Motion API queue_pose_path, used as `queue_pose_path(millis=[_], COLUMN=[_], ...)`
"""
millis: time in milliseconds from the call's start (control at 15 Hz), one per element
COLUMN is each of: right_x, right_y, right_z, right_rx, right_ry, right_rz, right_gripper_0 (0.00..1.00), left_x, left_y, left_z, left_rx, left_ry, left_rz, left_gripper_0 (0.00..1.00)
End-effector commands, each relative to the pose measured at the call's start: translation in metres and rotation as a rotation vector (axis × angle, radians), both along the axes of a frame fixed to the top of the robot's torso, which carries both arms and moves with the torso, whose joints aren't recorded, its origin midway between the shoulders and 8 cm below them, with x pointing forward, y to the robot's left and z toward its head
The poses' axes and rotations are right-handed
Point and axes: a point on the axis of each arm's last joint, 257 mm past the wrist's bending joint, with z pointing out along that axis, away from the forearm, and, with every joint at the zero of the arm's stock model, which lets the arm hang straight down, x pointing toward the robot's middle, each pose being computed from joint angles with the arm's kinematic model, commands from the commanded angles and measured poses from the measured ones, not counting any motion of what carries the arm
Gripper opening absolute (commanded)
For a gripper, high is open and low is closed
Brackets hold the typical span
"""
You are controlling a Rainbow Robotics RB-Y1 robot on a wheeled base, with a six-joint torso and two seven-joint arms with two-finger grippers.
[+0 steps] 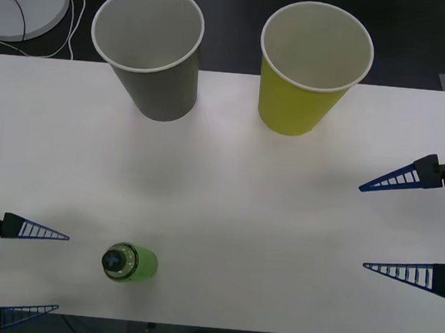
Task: Put the can into the green bin and the plastic bottle into the gray bin
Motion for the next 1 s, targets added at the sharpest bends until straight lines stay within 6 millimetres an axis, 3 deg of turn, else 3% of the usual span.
queue_pose_path(millis=[67,467,1000], right_x=[0.0,0.0,0.0], right_y=[0.0,0.0,0.0], right_z=[0.0,0.0,0.0], right_rx=[0.0,0.0,0.0], right_ry=[0.0,0.0,0.0], right_rz=[0.0,0.0,0.0], right_gripper_0=[1.0,1.0,1.0], left_x=[0.0,0.012,0.01], left_y=[-0.011,-0.03,-0.054], left_z=[-0.01,-0.012,-0.015], left_rx=[-0.014,-0.069,-0.115], left_ry=[-0.001,-0.022,0.005], left_rz=[0.012,0.048,0.026], left_gripper_0=[1.0,1.0,1.0])
